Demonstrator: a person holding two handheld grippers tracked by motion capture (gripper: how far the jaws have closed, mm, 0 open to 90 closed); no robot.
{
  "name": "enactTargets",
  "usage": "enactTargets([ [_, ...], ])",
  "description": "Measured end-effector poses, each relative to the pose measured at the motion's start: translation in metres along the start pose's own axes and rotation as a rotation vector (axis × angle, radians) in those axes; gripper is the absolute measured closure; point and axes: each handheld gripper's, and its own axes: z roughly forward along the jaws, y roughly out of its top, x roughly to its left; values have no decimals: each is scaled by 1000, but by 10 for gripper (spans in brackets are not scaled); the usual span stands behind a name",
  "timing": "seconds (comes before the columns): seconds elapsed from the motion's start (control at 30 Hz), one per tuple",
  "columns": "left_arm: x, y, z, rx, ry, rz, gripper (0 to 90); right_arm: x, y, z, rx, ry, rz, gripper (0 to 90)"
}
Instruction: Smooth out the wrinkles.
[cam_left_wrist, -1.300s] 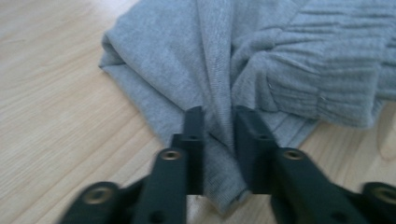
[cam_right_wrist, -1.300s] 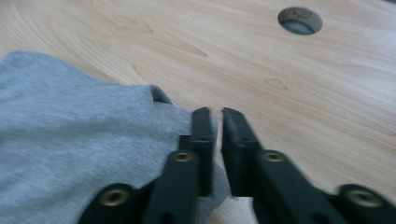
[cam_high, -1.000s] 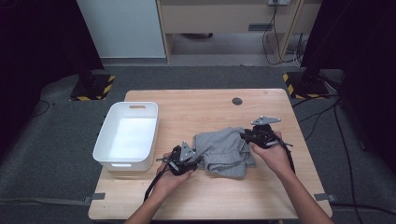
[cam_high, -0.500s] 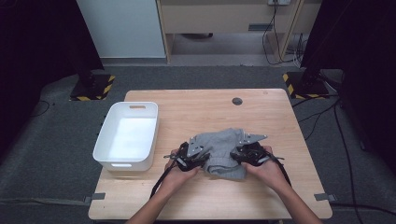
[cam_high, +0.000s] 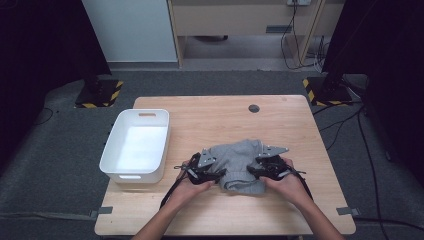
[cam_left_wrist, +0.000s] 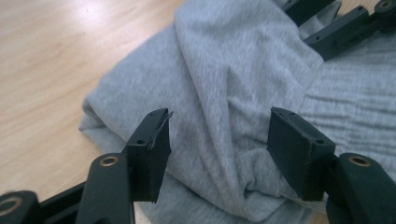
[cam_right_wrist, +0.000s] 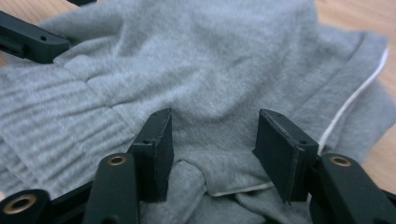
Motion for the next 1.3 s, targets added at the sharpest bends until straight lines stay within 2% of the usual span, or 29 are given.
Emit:
enactTargets([
  [0.1, 4, 5, -8, -58, 13, -17, 399, -1, 5, -6, -18, 2, -1, 460],
  [0.2, 9, 9, -11, -71, 28, -17, 425, -1, 7, -12, -38, -5, 6, 475],
  [0.27, 16, 15, -10, -53, 68, -12, 460, 0, 9, -21, -55, -7, 0, 501],
  [0.4, 27, 19, 2, -30, 112, -24, 468, 7, 5, -29, -57, -2, -16, 525],
  [0.43, 27, 19, 2, -30, 112, -24, 479, 9, 4, -31, -55, 1, -19, 525],
  [0.47, 32, 19, 11, -8, 124, -29, 495, 11, 3, -32, -54, 7, -20, 538],
  [0.53, 34, 19, 15, 2, 132, -23, 504, 12, 2, -32, -56, 8, -19, 537],
  [0.57, 37, 18, 24, 29, 155, -14, 503, 15, 0, -32, -47, 16, -16, 533],
  [0.67, 44, 16, 32, 28, 181, -45, 490, 17, -4, -30, -32, 18, -14, 503],
  [0.7, 44, 16, 32, 28, 181, -45, 479, 18, -5, -29, -28, 17, -10, 483],
  [0.73, 48, 14, 35, 40, 199, -38, 472, 17, -7, -28, -23, 14, -3, 476],
  [0.83, 52, 11, 39, 58, 184, -57, 464, 16, -10, -26, -12, 20, 6, 497],
  [0.87, 55, 10, 42, 72, 154, -70, 476, 16, -13, -24, 2, 26, 14, 546],
  [0.93, 56, 9, 43, 88, 129, -83, 509, 16, -15, -23, 2, 31, 11, 616],
  [1.13, 53, 11, 44, 111, 82, -79, 702, 16, -17, -18, -2, 41, 7, 763],
  [1.3, 55, 16, 46, 130, 105, -74, 829, 13, -14, -12, 0, 20, -1, 821],
])
